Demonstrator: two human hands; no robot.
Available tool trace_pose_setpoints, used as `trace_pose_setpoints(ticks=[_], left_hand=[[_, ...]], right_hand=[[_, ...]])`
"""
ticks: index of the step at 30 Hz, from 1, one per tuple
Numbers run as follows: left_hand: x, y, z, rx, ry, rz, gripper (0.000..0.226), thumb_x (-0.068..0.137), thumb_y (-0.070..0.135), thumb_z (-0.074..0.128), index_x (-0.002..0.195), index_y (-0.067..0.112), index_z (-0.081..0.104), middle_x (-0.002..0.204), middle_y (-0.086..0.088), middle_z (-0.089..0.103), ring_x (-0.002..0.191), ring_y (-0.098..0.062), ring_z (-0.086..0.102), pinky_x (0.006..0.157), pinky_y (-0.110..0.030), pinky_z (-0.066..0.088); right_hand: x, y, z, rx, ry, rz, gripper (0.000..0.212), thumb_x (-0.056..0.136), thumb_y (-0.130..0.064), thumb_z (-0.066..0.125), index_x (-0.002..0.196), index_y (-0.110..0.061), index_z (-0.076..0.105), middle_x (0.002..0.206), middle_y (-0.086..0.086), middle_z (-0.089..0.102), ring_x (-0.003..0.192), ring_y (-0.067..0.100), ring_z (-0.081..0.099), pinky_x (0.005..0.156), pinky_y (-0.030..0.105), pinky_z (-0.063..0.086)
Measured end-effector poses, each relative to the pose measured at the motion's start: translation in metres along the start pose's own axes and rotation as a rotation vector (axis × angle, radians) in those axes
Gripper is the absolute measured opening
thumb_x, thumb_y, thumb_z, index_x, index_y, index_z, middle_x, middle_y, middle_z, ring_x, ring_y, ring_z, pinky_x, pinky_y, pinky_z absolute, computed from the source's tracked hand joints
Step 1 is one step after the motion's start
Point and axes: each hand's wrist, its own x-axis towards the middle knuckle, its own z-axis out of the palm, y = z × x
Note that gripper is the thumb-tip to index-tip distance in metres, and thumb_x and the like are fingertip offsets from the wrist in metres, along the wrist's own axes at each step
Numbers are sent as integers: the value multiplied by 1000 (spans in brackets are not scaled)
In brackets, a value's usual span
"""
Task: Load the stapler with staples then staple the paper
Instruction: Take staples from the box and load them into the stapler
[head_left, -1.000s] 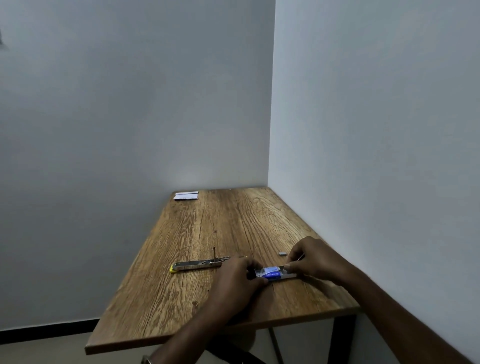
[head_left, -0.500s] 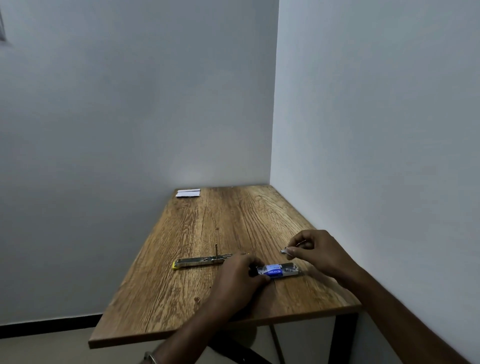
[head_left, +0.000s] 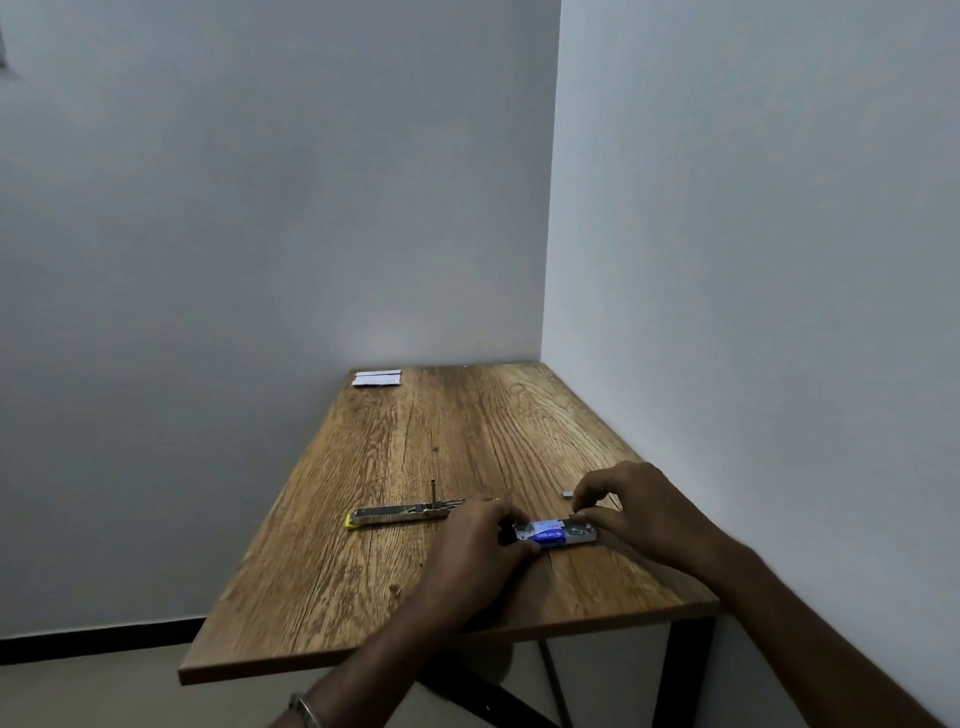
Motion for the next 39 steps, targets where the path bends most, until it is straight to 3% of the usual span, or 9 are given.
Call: trace_pose_setpoints(ticks=[3, 7, 11, 16, 22, 29, 32, 36, 39], left_hand=[[0, 0, 0, -1, -3, -2, 32, 85, 39, 73, 115, 28, 69, 111, 10, 65, 94, -2, 60, 87, -30, 56], [0, 1, 0, -2, -4, -12, 33, 84, 40, 73, 116, 30, 68, 112, 11, 65, 94, -1, 59, 87, -28, 55], [0, 1, -1, 3, -11, -10, 33, 85, 40, 73, 116, 30, 68, 112, 11, 65, 94, 0, 59, 87, -28, 55], [0, 2, -1, 1, -3, -12, 34, 84, 40, 73, 116, 30, 69, 112, 12, 66, 94, 0, 59, 87, -29, 55], [0, 2, -2, -7, -14, -14, 34, 84, 39, 74, 116, 29, 69, 112, 12, 66, 94, 1, 59, 87, -27, 55], [0, 2, -1, 0, -6, 1, 33, 83, 39, 74, 115, 30, 69, 110, 12, 66, 91, 2, 58, 84, -22, 53], [0, 1, -1, 3, -13, -3, 33, 83, 39, 74, 115, 31, 68, 111, 13, 65, 93, 1, 58, 85, -23, 54], [0, 1, -1, 4, -23, -7, 35, 84, 39, 74, 117, 30, 67, 113, 12, 66, 94, 0, 59, 85, -23, 53], [0, 1, -1, -6, -28, -22, 35, 84, 39, 74, 117, 30, 67, 114, 12, 66, 96, 0, 59, 87, -26, 55]], right_hand=[[1, -1, 2, -43, -22, -22, 14, 85, -24, 77, 99, -24, 78, 98, -12, 74, 79, -8, 54, 68, 7, 34], [0, 1, 1, 41, 19, 13, 20, 84, -17, 78, 104, -22, 79, 103, -9, 76, 85, -3, 62, 74, 11, 46], [-2, 3, 0, 53, 8, -2, 24, 84, -11, 77, 107, -20, 78, 96, -13, 70, 84, -2, 61, 73, 10, 46], [-1, 4, 3, 235, 59, 56, 19, 89, -7, 70, 101, -20, 77, 97, -11, 68, 92, 5, 66, 80, 15, 53], [3, 1, 6, 480, 76, 131, 13, 87, -9, 74, 95, -18, 78, 89, -7, 77, 87, 3, 72, 74, 19, 58], [2, 5, 5, 303, 12, 116, 20, 87, -11, 74, 103, -21, 78, 98, -14, 74, 92, 0, 69, 78, 16, 57], [0, 9, 7, 402, -6, 157, 20, 88, -10, 72, 103, -22, 79, 98, -12, 76, 94, 3, 70, 78, 20, 58], [0, 9, 7, 605, 22, 223, 21, 95, -11, 63, 106, -21, 77, 92, -8, 78, 86, 6, 72, 64, 16, 54], [0, 7, 4, 773, -13, 230, 23, 97, -5, 58, 107, -17, 76, 95, 1, 78, 89, 17, 74, 71, 22, 59]])
